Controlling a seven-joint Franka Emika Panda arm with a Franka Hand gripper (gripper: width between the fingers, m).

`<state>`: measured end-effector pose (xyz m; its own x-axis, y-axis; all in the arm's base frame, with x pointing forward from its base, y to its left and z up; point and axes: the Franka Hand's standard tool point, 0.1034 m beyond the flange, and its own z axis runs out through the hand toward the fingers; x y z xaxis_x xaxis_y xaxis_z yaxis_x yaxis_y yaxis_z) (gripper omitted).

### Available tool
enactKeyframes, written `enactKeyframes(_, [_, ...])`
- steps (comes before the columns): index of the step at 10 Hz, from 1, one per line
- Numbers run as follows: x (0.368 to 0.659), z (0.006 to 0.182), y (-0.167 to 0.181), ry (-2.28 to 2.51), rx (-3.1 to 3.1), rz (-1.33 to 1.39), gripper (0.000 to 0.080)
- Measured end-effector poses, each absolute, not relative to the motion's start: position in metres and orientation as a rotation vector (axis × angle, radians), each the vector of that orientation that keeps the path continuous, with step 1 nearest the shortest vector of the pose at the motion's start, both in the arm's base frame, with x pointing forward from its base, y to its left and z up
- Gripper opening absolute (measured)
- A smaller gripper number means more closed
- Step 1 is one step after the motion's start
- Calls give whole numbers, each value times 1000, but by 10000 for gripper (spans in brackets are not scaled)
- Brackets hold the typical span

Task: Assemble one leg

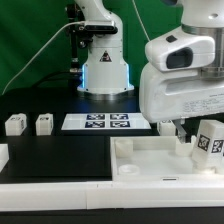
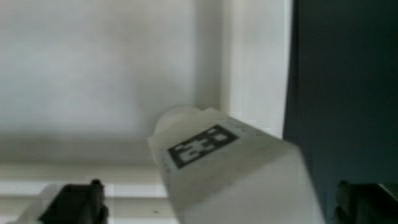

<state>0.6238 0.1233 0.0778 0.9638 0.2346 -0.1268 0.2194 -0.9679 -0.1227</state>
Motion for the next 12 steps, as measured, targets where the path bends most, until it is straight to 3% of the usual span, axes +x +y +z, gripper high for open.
enactKeyframes(3, [624, 77, 120, -481, -2981, 205, 649])
enactKeyframes(4, [624, 77, 120, -481, -2981, 205, 536])
enactKeyframes(5, [624, 77, 120, -481, -2981, 205, 536])
enactKeyframes(6, [624, 77, 120, -481, -2981, 205, 353])
enactKeyframes(7, [625, 77, 119, -480, -2982, 204, 294])
enactKeyframes(12, [625, 77, 118, -425, -2993, 208, 294])
